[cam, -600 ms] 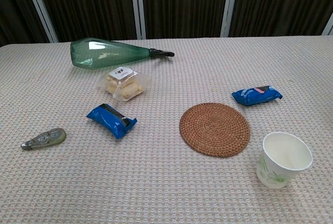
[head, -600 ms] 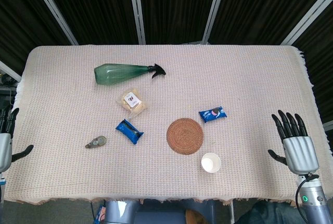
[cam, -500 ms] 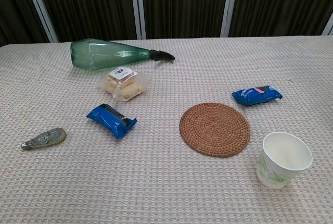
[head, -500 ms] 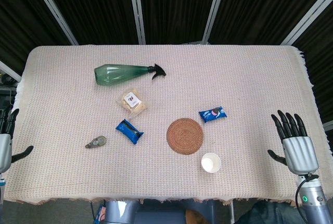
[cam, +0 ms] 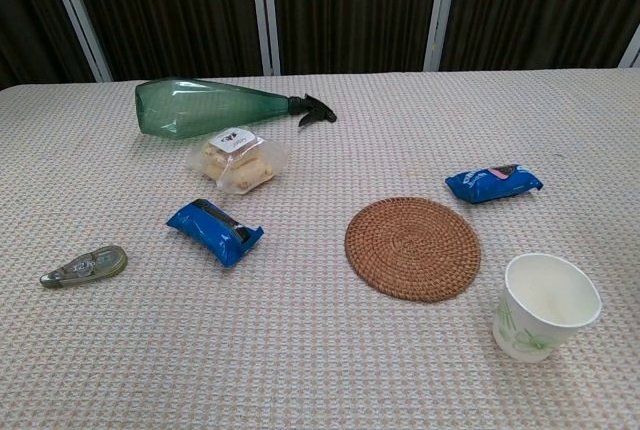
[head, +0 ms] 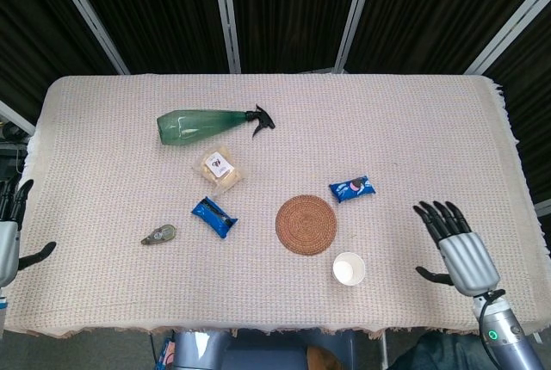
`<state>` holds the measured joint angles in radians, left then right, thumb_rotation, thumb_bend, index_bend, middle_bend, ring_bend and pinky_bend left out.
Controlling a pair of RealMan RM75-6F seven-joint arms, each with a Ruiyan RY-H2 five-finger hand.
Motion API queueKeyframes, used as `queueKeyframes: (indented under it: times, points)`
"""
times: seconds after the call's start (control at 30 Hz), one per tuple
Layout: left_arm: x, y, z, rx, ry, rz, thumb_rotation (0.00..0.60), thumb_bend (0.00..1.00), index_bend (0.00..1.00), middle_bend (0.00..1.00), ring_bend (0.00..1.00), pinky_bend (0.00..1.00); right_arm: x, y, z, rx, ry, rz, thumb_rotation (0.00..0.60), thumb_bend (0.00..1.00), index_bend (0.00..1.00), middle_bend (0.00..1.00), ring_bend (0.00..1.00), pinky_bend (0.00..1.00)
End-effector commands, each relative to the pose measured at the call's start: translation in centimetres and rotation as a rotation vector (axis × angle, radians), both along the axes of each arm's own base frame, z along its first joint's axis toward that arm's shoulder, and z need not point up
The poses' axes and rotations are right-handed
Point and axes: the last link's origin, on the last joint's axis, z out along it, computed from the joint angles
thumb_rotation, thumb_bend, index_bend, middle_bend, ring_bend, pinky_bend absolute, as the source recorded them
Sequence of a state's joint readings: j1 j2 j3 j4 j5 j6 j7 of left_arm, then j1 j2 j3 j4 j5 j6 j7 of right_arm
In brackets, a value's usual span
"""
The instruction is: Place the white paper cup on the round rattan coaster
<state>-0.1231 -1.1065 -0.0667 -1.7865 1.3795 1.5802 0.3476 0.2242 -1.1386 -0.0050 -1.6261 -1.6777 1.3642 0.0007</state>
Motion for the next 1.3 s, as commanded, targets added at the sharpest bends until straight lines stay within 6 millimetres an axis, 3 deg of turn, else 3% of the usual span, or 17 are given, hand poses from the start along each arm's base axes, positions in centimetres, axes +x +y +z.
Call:
queueKeyframes:
  times: [0.03, 0.17, 0.4, 0.7, 0.8, 0.97, 1.3]
  points:
    - [0.2, 0.2, -0.1, -0.005, 0.001, 0.0, 0.6, 0.0, 0.0, 0.0, 0.0, 0.0, 2.6, -0.4, -1.5, 0.165, 0.006, 0.081, 0.6, 0.0, 0.05, 0.17, 0.14, 0.16]
    - [0.2, 0.5, -0.5, -0.026, 0.012, 0.008, 0.6, 0.0, 0.0, 0.0, 0.0, 0.0, 4.2, -1.1, -3.3, 0.244, 0.068, 0.138, 0.6, 0.0, 0.07, 0.22, 0.19, 0.22]
    - [0.1, 0.8, -0.5, -0.029, 0.011, 0.018, 0.6, 0.0, 0.0, 0.0, 0.0, 0.0, 6.0, -1.7, -5.9, 0.287, 0.139, 0.169, 0.6, 0.01, 0.08, 0.22, 0.2, 0.24]
    - [0.0, 0.6, -0.1, -0.021, 0.007, 0.018, 0.6, 0.0, 0.0, 0.0, 0.0, 0.0, 6.6, -1.7, -8.4, 0.317, 0.17, 0.154, 0.6, 0.03, 0.1, 0.22, 0.2, 0.24]
    - [0.0, 0.6, -0.2, -0.026, 0.009, 0.019, 0.6, 0.0, 0.0, 0.0, 0.0, 0.0, 6.5, -1.7, -9.2, 0.33, 0.172, 0.144, 0.6, 0.08, 0.13, 0.25, 0.21, 0.26]
    - [-0.1, 0.7, -0.2, -0.024, 0.009, 0.022, 0.6, 0.0, 0.0, 0.0, 0.0, 0.0, 6.8, -1.9, -9.9, 0.328, 0.132, 0.128, 0.6, 0.19, 0.21, 0.34, 0.29, 0.31]
    - [-0.2, 0.9, -0.2, -0.026, 0.006, 0.03, 0.6, 0.0, 0.0, 0.0, 0.0, 0.0, 7.9, -2.8, -9.5, 0.297, 0.054, 0.137, 0.6, 0.2, 0.21, 0.34, 0.3, 0.31]
